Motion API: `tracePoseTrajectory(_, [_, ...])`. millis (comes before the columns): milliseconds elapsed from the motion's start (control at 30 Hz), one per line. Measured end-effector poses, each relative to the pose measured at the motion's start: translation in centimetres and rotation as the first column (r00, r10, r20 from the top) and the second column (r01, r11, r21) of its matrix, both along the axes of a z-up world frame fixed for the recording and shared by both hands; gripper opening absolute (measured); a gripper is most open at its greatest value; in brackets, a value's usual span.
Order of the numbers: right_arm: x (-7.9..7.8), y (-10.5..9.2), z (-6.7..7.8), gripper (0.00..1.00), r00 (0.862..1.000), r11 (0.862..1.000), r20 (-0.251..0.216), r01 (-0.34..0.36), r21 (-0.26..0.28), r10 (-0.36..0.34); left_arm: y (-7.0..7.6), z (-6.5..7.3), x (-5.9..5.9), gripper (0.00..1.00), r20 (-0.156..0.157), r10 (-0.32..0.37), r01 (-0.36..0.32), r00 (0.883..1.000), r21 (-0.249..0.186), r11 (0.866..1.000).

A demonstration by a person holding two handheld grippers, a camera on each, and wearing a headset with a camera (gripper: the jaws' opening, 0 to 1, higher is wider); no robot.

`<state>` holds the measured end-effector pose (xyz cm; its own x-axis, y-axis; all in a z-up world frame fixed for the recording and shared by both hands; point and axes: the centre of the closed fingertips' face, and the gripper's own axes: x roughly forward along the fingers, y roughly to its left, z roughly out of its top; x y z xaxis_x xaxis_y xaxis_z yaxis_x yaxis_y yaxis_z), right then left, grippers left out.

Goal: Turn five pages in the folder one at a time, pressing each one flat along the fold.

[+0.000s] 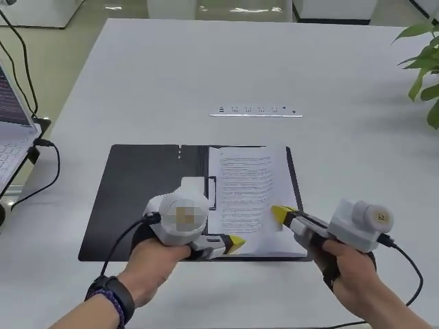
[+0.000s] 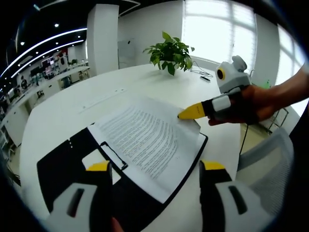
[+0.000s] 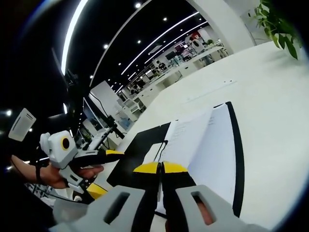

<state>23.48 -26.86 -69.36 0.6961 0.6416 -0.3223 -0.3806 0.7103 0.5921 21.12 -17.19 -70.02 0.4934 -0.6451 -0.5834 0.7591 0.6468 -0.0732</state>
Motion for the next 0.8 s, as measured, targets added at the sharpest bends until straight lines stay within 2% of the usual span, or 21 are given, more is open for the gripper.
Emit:
tracePoseTrajectory(267, [0.1,3.1,0.6,0.0,0.999,0.999,0.009,-0.041,0.022,0.04,3.8,0.7,-0.2,0.74,0.001,0.067,-0.067,0.998,-0.005,0.998])
tracePoseTrajectory(533, [-0.3,5.4,0.6,0.0,0.997,0.996,0.009,-0.082,0.027,0.082,6.5,1.0,-1.1,0.74,0.001,0.108,-0.108,0.994,-0.017,0.994])
tracePoseTrajectory(667, [-0.2,6.7,0.6,0.0,0.995,0.995,0.004,-0.098,0.026,0.098,7.9,1.2,-1.3,0.74,0.001,0.13,-0.13,0.991,-0.02,0.991])
tracePoseTrajectory(800, [0.2,8.3,1.1,0.0,0.994,0.993,0.012,-0.106,0.046,0.106,9.1,1.3,-1.4,0.74,0.004,0.139,-0.139,0.99,-0.018,0.99])
